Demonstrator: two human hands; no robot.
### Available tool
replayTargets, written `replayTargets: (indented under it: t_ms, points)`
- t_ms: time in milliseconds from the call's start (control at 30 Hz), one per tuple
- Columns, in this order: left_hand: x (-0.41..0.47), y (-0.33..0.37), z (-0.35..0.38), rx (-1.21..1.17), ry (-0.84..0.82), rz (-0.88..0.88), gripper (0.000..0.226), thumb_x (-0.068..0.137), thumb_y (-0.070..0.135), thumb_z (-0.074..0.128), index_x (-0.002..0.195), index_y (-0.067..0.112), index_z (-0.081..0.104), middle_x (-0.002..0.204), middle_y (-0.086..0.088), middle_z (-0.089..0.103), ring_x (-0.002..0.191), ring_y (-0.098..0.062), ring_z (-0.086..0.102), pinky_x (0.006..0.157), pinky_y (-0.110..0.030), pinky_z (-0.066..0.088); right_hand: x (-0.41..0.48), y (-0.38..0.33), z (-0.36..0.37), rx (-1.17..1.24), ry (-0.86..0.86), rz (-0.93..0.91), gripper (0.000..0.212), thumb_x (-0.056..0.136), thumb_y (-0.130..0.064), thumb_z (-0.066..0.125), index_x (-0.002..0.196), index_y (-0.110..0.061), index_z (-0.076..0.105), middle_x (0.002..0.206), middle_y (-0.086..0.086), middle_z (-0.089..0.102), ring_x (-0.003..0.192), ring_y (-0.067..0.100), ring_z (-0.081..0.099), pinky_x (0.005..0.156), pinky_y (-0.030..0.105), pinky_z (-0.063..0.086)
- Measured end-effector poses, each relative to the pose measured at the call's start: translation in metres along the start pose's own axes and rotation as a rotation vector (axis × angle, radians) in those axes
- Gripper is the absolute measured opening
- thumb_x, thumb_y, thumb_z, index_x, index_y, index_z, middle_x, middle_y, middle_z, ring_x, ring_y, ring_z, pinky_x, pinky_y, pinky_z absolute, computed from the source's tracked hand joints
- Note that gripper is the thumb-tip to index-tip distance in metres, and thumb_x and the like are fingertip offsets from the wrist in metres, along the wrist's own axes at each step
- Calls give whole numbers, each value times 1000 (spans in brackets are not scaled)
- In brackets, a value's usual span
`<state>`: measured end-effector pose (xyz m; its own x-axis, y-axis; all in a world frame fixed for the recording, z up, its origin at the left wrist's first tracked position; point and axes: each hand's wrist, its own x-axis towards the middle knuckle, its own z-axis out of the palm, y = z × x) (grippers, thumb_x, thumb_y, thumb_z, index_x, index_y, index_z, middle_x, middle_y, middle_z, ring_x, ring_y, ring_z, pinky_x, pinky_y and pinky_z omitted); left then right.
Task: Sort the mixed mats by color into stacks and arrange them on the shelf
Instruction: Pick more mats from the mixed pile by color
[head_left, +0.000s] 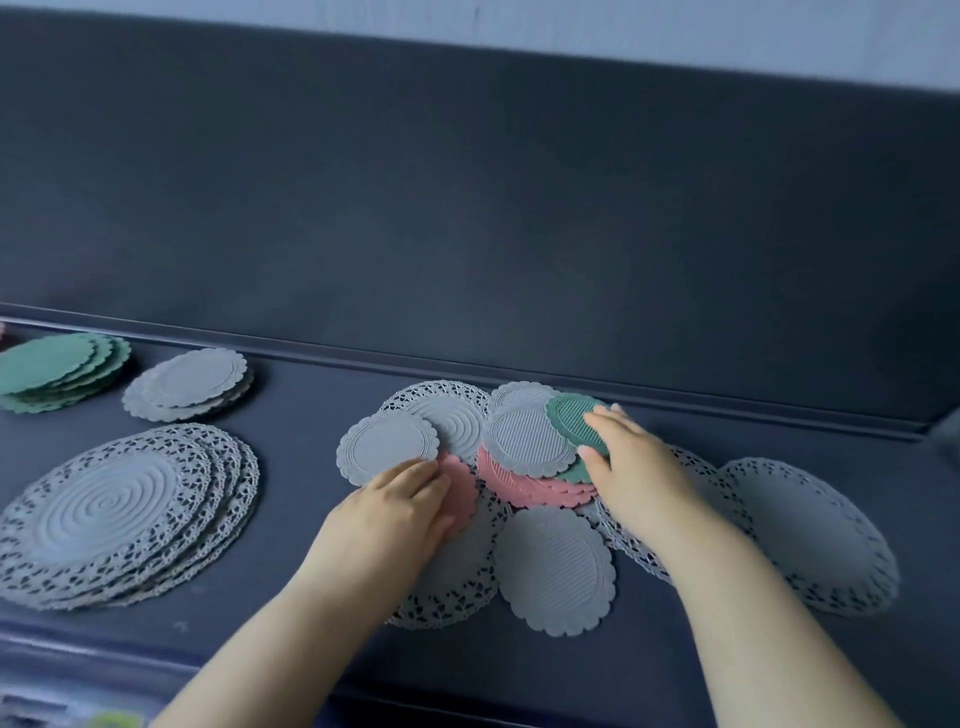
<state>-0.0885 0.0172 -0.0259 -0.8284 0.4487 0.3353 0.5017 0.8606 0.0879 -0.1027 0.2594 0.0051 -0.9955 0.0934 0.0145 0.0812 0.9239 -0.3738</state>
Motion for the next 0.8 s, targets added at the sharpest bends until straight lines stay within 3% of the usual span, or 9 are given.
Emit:
replayTargets:
  t_ms: [67, 100, 167, 267, 367, 433, 533, 633, 800]
  points:
    - [1, 2, 1, 3, 2, -1, 34, 59, 36, 85, 86, 18, 75, 97, 4, 70, 86, -15, 69, 51, -28, 56, 4, 3, 5, 4, -48, 13, 46, 97, -29, 39, 141, -17, 33, 152, -2, 25, 139, 13, 22, 111, 30, 22]
    - [1, 2, 2, 17, 22, 17, 30, 65, 42, 77, 84, 19, 75, 94, 5, 70, 83, -15, 69, 53, -27, 55, 5, 4, 6, 10, -46, 18, 46, 97, -31, 39, 141, -17, 34, 151, -2, 28, 137, 15, 27, 109, 30, 26]
    - [1, 3, 0, 47, 14, 38, 44, 72, 56, 49, 81, 21, 74, 90, 8, 69, 79, -17, 67, 60, -26, 54, 6, 3, 5, 0, -11, 21, 44, 97, -32, 39, 138, -17, 38, 146, -1, 37, 131, 18, 37, 103, 31, 34]
    - [-3, 8, -1, 41, 0, 27, 53, 70, 61, 39, 77, 22, 73, 84, 9, 67, 74, -16, 65, 60, -25, 53, 5, 2, 3, -42, 42, 9, 38, 97, -31, 41, 132, -17, 46, 133, 2, 52, 117, 22, 51, 90, 30, 42]
    - [-4, 11, 1, 19, 49, 26, 39, 74, 51, 46, 74, 22, 73, 77, 11, 66, 64, -15, 61, 47, -21, 51, 3, 2, 1, -74, 116, -24, 31, 98, -28, 37, 120, -15, 54, 113, 6, 64, 96, 24, 60, 72, 28, 43]
    - [-2, 14, 2, 31, 104, 95, 21, 76, 38, 60, 74, 20, 71, 72, 11, 66, 57, -15, 57, 51, -23, 48, 2, 3, 0, -135, 143, -39, 30, 100, -25, 32, 114, -13, 56, 99, 8, 66, 82, 25, 59, 60, 27, 36]
    - [1, 15, 6, 144, 114, 188, 6, 65, 14, 67, 69, 19, 69, 64, 9, 62, 49, -15, 53, 56, -22, 41, 2, 4, 0, -183, 169, -23, 27, 98, -18, 32, 114, -12, 53, 94, 13, 66, 83, 30, 61, 58, 27, 32]
    - [1, 14, 9, 177, 51, 169, 27, 46, -5, 65, 61, 17, 63, 61, 6, 60, 47, -17, 49, 43, -21, 44, 3, 4, 3, -126, 181, -6, 29, 93, -17, 39, 119, -15, 53, 92, 13, 67, 79, 30, 60, 58, 27, 33]
    - [3, 25, -1, 220, -43, 217, 48, 20, 12, 78, 67, 14, 72, 61, 7, 61, 46, -12, 53, 47, -17, 43, 1, 4, 3, -81, 150, -9, 39, 88, -11, 43, 125, -21, 53, 94, 13, 67, 81, 29, 58, 61, 30, 39]
